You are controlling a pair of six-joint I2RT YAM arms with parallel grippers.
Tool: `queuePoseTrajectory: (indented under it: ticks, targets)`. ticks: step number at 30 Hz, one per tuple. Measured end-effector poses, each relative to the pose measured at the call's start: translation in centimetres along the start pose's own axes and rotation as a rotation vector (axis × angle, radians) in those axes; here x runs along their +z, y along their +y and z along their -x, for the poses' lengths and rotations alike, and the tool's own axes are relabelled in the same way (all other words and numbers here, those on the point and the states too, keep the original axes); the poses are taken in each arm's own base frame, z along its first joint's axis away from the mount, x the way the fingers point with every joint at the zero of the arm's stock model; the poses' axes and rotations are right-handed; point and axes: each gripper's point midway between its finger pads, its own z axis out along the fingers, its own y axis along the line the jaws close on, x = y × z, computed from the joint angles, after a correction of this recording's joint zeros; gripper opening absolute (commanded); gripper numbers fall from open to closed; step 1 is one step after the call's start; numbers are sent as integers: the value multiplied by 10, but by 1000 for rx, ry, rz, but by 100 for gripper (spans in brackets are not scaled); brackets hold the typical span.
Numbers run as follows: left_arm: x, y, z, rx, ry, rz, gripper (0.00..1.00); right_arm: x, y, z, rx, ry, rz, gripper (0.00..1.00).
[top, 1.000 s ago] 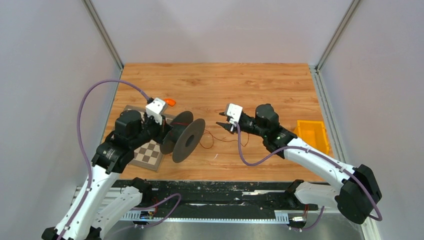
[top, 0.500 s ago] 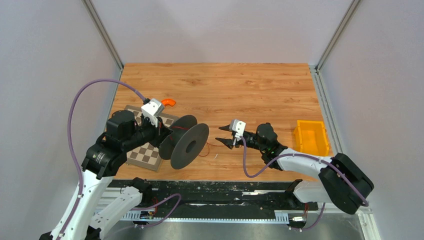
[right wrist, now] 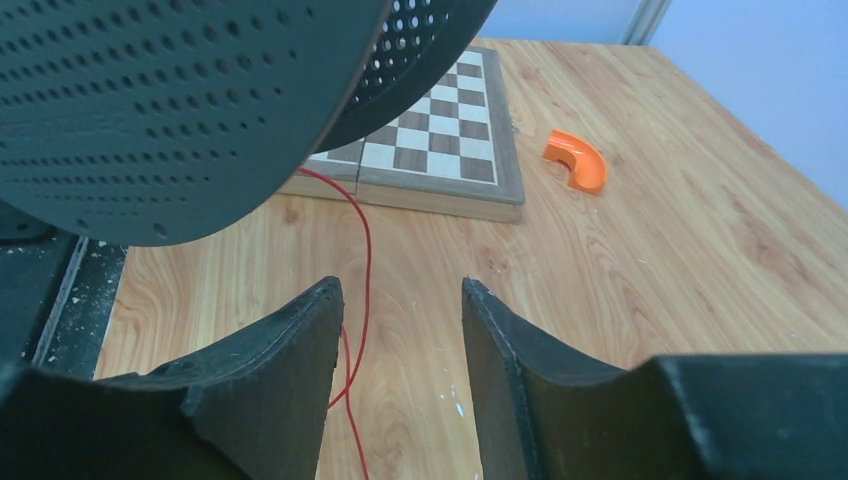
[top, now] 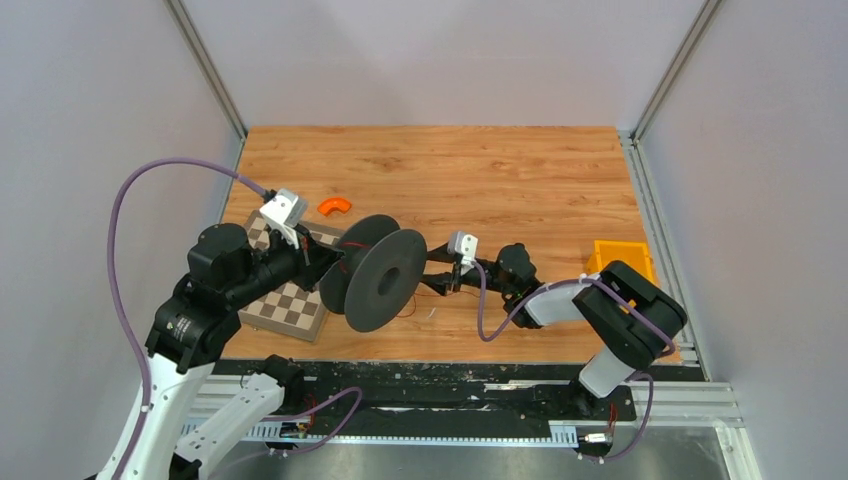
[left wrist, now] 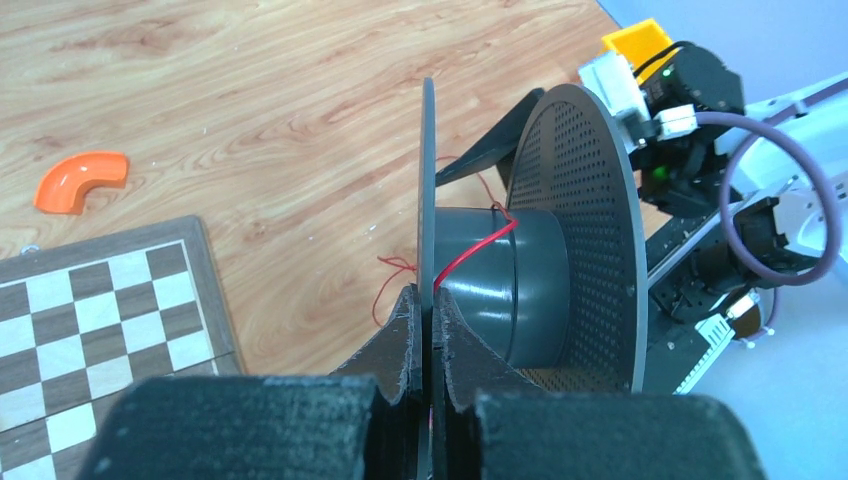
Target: Wrap the cables
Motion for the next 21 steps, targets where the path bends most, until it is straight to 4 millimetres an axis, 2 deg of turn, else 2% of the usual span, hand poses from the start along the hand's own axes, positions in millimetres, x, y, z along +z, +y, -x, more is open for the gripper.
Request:
queuePoseTrajectory:
  ticks: [11, 17, 19, 20, 21]
  targets:
    - [-10, -8, 16, -35, -83, -12, 0, 28, 9, -11, 119, -64, 102, 53]
    - [-15, -13, 26, -42, -136, -29, 0, 45, 26, -22, 186, -74, 174, 54]
    - [-16, -15, 30, -45, -151, -37, 0, 50, 31, -29, 212, -66, 188, 51]
    - [-16, -16, 32, -49, -157, -40, 0, 52, 31, -33, 223, -62, 187, 46]
    - [-16, -16, 32, -49, -159, -41, 0, 53, 32, -35, 231, -58, 188, 35]
